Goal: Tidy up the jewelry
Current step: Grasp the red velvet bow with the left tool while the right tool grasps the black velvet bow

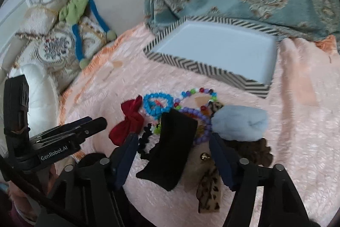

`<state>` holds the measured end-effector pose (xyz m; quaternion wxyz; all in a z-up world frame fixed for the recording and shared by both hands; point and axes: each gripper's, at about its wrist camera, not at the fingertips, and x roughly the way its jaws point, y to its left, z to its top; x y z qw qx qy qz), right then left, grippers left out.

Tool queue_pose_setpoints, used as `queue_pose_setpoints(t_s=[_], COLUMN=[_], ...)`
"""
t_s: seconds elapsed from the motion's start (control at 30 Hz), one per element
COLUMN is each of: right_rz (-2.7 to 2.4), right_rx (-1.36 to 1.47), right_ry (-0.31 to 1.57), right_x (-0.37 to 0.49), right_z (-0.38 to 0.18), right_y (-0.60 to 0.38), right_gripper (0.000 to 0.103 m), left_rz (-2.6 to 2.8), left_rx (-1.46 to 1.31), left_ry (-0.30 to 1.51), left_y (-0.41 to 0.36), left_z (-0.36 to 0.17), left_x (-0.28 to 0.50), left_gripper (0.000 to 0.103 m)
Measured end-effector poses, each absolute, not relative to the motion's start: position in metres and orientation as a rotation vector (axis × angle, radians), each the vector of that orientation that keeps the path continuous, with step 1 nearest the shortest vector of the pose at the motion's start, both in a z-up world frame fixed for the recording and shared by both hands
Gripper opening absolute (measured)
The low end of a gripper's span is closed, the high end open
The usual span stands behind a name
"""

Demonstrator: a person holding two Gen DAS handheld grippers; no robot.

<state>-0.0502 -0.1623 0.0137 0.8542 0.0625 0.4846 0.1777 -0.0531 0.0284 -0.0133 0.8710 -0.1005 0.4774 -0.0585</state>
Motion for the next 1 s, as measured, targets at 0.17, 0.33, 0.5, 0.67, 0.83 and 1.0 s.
queue_pose_setpoints(t_s=[0.17,0.33,0.5,0.67,0.83,1.0], right_rz=[0.378,0.4,0.421,0.43,0.44,0.451], right_rx=[0.147,0.146,0.133,0.139,0.163,0.181], right_ry=[1.103,1.107,1.074,1.048,1.006,0.954], right_x=[-0.044,-0.041,-0.044,-0.047,-0.052,-0.055], right_z=[-0.011,-0.023,-0.023,-0.014,0.003,0.024], right_y=[-0.161,-0.157,-0.154,-0.155,-0.16,-0.163], right_gripper=[0.052,0.034,0.018,0.013,0.012,0.012], left_rz=[-0.11,-0.099,-0.107,-0.146,-0.165,-0.173], left_rx=[-0.218,-0.281,-0.3,-0.323,-0.314,-0.314], left_ry=[1.028,1.034,1.051,1.06,1.009,0.954], left_y=[0.024,0.026,0.026,0.026,0.03,0.031], left_z=[-0.032,-0.045,-0.058,-0.06,-0.038,-0.016], left_x=[-0.034,-0.016,-0.006,-0.008,-0.019,-0.022], left_gripper=[0.058,0.058,0.045,0.016,0.013,0.013])
